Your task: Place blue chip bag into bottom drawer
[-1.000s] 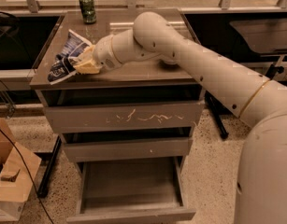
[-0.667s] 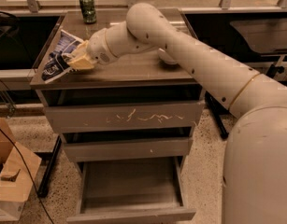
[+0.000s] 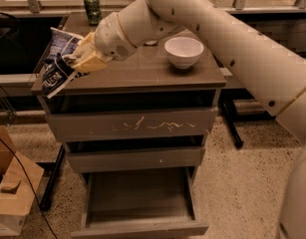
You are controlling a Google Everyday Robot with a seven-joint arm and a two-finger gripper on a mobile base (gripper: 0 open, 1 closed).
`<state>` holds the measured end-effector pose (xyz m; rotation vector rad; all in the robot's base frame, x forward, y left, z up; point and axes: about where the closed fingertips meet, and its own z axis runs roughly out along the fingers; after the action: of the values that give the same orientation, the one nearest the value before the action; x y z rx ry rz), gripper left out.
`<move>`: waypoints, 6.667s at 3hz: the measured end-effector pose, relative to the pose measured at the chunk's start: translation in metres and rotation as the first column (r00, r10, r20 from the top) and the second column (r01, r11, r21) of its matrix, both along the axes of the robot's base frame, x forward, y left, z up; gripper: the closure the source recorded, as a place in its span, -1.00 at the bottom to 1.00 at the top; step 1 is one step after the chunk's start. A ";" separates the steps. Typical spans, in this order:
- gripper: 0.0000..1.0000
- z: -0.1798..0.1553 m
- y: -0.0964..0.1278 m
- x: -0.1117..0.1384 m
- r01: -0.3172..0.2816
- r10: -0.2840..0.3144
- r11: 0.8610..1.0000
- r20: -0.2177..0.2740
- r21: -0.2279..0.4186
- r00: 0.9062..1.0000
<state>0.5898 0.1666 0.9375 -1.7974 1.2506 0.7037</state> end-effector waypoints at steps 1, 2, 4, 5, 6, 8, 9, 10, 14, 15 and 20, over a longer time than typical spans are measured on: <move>1.00 -0.001 -0.033 -0.047 -0.046 0.046 0.999 0.014 -0.025 0.999; 1.00 -0.045 -0.078 -0.089 -0.026 0.026 1.000 -0.025 0.008 0.999; 1.00 -0.150 -0.142 -0.097 0.149 -0.134 0.986 -0.172 0.077 0.976; 1.00 -0.156 -0.142 -0.099 0.153 -0.137 0.985 -0.184 0.075 0.973; 1.00 -0.188 -0.140 -0.107 0.175 -0.154 0.982 -0.245 0.067 0.957; 1.00 -0.258 -0.140 -0.118 0.242 -0.199 0.967 -0.360 0.077 0.911; 1.00 -0.284 -0.140 -0.121 0.268 -0.215 0.960 -0.402 0.078 0.890; 1.00 -0.284 -0.140 -0.121 0.268 -0.215 0.960 -0.402 0.078 0.890; 1.00 -0.445 -0.128 -0.080 0.401 -0.292 0.913 -0.572 0.071 0.767; 1.00 -0.495 -0.132 -0.075 0.463 -0.294 0.881 -0.650 0.101 0.701; 1.00 -0.629 -0.136 -0.073 0.550 -0.409 0.831 -0.763 -0.084 0.500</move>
Offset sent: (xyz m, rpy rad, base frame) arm -0.1182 -0.1240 -0.0838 0.0260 0.0476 -0.0163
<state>0.5166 0.0310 0.3085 -0.8718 2.0650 1.2457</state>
